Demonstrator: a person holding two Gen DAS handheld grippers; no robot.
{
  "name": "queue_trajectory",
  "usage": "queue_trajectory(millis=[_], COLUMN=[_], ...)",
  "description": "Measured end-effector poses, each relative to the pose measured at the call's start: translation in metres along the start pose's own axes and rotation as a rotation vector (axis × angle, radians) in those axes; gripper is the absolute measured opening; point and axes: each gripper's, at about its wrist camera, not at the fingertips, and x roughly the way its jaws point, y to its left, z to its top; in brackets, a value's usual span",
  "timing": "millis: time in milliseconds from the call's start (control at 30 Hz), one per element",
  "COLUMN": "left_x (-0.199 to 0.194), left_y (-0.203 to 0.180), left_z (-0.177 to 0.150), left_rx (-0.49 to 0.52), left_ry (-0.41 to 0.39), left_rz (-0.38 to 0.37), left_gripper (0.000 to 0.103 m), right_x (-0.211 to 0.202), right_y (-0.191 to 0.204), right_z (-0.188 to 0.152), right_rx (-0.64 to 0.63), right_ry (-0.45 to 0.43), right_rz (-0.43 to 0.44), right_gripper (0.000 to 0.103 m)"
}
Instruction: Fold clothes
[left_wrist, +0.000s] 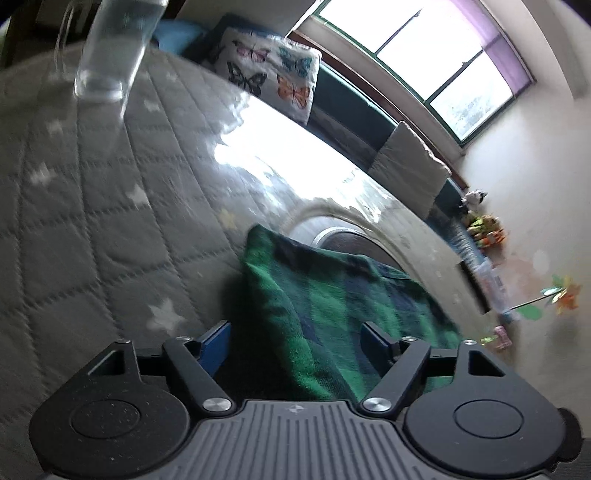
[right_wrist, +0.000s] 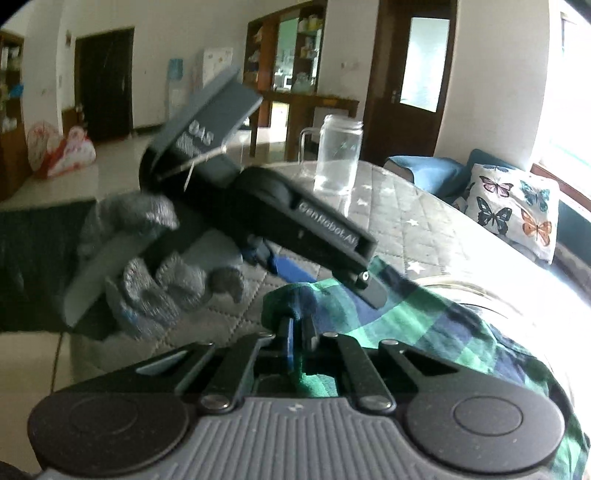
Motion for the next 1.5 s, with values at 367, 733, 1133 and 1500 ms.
queue_trajectory(millis=[367,733,1133,1500], left_x=[0.014,0.005,0.002,0.004], left_y=[0.008,0.000,-0.017,-0.038], left_z=[-0.021,-0.018,-0.010,-0.001], left_rx=[-0.167,-0.175,-0.191,-0.229], left_ry=[0.062,0.027,0.006,-0.001], left_rz=[-0.098,-0.124,-0.165,-0.181], left_gripper=[0.014,0.011,0.009,0.009], right_x=[-0.032,-0.039,0.070,0.058], right_y=[-0.011,-0.090,-0.177,-0.164], right_z=[-0.018,-0.042,-0.031,-0.037], right_rx=[0.069,0.221,0.317,0.277], right_ry=[-0.036,0.023,0.165,0.192], right_rz=[0.070,-0.084,-0.365,-0.395], right_gripper=[0.004,0.031,0.050,0.059])
